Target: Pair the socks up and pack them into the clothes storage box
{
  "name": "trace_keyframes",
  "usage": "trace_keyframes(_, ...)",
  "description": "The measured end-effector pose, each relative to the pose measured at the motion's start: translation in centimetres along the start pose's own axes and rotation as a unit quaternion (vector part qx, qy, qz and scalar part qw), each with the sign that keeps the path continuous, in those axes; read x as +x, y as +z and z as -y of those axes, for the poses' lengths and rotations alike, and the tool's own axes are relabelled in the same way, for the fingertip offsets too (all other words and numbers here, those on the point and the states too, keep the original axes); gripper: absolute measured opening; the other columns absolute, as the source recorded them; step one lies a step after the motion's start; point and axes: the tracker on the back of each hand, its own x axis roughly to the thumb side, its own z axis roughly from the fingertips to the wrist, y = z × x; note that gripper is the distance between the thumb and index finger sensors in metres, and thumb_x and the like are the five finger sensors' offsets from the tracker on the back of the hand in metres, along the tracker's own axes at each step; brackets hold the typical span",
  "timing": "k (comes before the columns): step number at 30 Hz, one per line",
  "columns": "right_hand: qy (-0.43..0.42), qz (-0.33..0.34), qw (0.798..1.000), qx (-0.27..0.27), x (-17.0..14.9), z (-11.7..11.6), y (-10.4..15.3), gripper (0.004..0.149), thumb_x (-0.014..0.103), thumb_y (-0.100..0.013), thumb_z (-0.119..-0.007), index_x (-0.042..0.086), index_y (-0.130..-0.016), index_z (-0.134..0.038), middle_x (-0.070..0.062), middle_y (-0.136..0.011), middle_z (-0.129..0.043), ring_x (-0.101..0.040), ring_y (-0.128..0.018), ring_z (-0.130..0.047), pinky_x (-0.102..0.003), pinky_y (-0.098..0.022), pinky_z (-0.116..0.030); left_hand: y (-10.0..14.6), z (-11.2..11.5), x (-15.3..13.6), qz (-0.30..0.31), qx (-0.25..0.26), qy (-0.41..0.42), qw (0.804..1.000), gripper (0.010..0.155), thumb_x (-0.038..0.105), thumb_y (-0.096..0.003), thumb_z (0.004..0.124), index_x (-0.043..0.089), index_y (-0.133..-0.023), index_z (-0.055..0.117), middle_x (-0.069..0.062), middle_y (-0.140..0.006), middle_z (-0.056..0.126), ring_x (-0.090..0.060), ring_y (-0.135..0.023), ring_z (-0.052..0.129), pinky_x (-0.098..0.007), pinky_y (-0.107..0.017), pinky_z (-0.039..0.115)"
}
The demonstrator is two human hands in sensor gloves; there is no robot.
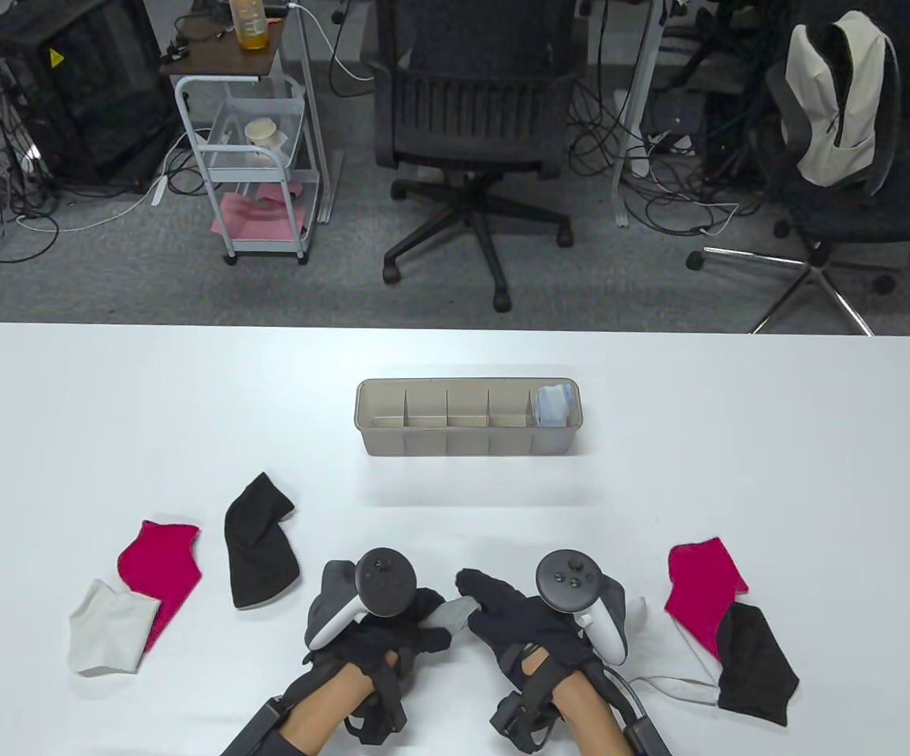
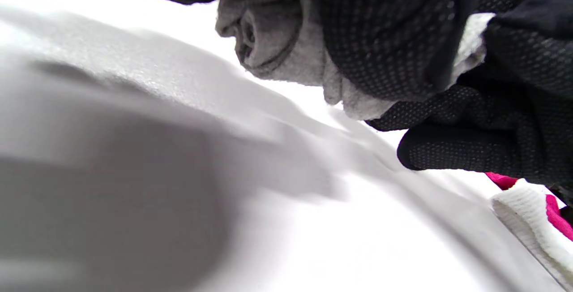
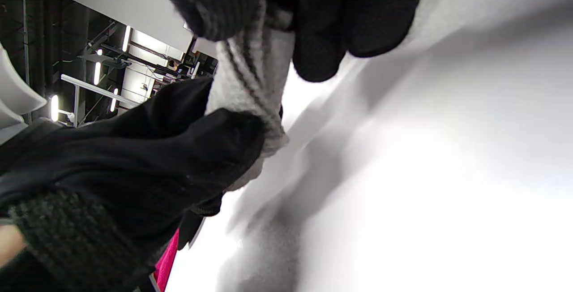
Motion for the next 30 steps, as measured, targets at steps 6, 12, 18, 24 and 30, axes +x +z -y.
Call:
trace_keyframes(6, 0.016, 0.001, 1.0, -0.003, -0.1, 0.3, 0.1, 0.056, 0.028, -0.043, -0.08, 0.03, -0.096, -0.064, -0.005, -0.106, -0.074, -0.021, -0.088, -0.09, -0.038, -0.064, -0.079, 0.5, 0.0, 0.7, 0.023, 0.009, -0.021, 0.999, 0.07, 0.043, -0.0384, 0.086, 0.004, -0.096, 0.081, -0.007, -0.057, 0.072, -0.035, -0.053, 0.07, -0.062, -0.048, 0.056)
trace_keyframes(12, 0.029, -0.002, 0.999, 0.044, -0.5, 0.1, 0.0, 0.061, 0.03, -0.04, -0.086, 0.03, -0.097, -0.063, -0.004, -0.105, -0.074, -0.019, -0.086, -0.09, -0.038, -0.065, -0.079, 1.2, 0.1, 2.1, 0.057, 0.019, -0.061, 0.996, 0.064, 0.04, -0.0376, 0.09, 0.01, -0.094, 0.082, -0.008, -0.057, 0.072, -0.036, -0.053, 0.07, -0.062, -0.048, 0.056)
trace_keyframes(18, -0.007, 0.004, 0.996, 0.092, -0.5, -0.8, 0.1, 0.068, 0.035, -0.042, -0.083, 0.026, -0.101, -0.052, -0.009, -0.112, -0.062, -0.02, -0.082, -0.087, -0.043, -0.063, -0.075, 1.5, 0.1, 2.7, 0.1, 0.009, -0.059, 0.993, 0.064, 0.039, -0.0373, 0.09, 0.009, -0.094, 0.083, -0.008, -0.057, 0.072, -0.036, -0.054, 0.07, -0.063, -0.048, 0.056)
trace_keyframes(24, -0.02, 0.007, 0.997, 0.075, -0.2, -1.0, 0.2, 0.067, 0.032, -0.042, -0.08, 0.02, -0.101, -0.049, -0.019, -0.107, -0.069, -0.027, -0.08, -0.094, -0.042, -0.057, -0.083, 1.1, -0.3, 1.7, 0.094, 0.011, -0.029, 0.995, 0.066, 0.042, -0.0363, 0.091, 0.01, -0.094, 0.084, -0.005, -0.057, 0.074, -0.035, -0.053, 0.072, -0.061, -0.048, 0.058)
trace_keyframes(30, -0.008, -0.003, 0.999, -0.048, -0.1, 0.4, 0.2, 0.06, 0.033, -0.04, -0.083, 0.017, -0.095, -0.067, -0.018, -0.092, -0.092, -0.024, -0.066, -0.108, -0.037, -0.046, -0.095, 2.4, -1.7, 1.8, 0.009, 0.127, -0.023, 0.992, 0.076, 0.04, -0.0404, 0.086, 0.014, -0.104, 0.057, -0.012, -0.078, 0.068, -0.038, -0.061, 0.068, -0.063, -0.051, 0.055)
